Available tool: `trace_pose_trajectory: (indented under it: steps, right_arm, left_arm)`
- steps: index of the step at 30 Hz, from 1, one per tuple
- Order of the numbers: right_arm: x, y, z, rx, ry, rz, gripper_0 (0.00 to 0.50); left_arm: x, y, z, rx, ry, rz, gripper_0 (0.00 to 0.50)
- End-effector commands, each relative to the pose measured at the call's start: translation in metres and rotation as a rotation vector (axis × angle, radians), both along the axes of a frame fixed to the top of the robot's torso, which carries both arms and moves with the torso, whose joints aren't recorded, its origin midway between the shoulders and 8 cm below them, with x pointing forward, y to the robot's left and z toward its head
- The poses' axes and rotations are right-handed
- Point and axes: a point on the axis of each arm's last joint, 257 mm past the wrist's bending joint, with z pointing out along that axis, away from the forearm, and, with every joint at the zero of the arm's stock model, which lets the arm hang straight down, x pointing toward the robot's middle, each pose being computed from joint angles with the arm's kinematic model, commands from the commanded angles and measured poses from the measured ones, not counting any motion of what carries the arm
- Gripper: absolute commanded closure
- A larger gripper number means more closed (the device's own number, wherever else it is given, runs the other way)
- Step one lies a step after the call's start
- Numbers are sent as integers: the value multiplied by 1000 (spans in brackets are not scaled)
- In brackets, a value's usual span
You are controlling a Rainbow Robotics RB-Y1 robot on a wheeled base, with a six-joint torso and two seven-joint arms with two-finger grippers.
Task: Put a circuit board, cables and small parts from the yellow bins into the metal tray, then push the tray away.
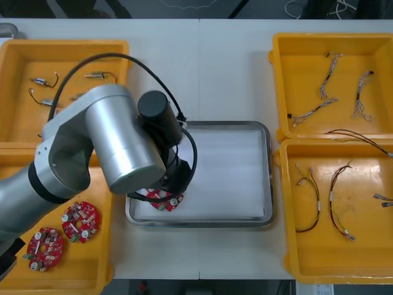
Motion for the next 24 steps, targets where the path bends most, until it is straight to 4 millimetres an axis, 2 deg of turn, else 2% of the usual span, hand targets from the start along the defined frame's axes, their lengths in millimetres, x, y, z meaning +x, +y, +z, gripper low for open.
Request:
trace_pose_trajectory:
  steps: [1, 3, 4, 7, 8, 9, 12, 17, 19, 20, 24]
  right_arm:
    - [5, 21, 12, -86, -26, 139, 500]
    - [7, 31, 13, -95, -27, 178, 500]
    - [7, 31, 13, -95, -27, 178, 500]
    - [12, 50, 16, -108, -32, 243, 500]
    - [12, 51, 16, -110, -33, 248, 500]
    - [14, 59, 16, -123, -32, 275, 500]
    - [18, 71, 16, -139, -39, 312, 500]
    - [28, 106, 14, -162, -50, 410, 500]
    - [30, 117, 13, -166, -50, 437, 500]
    - [33, 129, 13, -170, -53, 465, 500]
    - [37, 162, 8, -172, -66, 539, 500]
  left_arm:
    - [20, 1, 61, -77, -79, 90, 0]
    - [28, 17, 77, -77, -91, 128, 0]
    - [28, 17, 77, -77, -91, 128, 0]
    - [44, 42, 103, -115, -118, 191, 0]
    - [45, 43, 105, -120, -118, 194, 0]
    - [53, 57, 116, -138, -130, 228, 0]
    - [62, 77, 126, -151, -140, 277, 0]
    - [88, 134, 140, -157, -161, 430, 0]
    - [94, 150, 144, -154, -169, 471, 0]
    - [99, 166, 148, -152, -179, 511, 0]
    - [109, 207, 153, -144, -183, 616, 0]
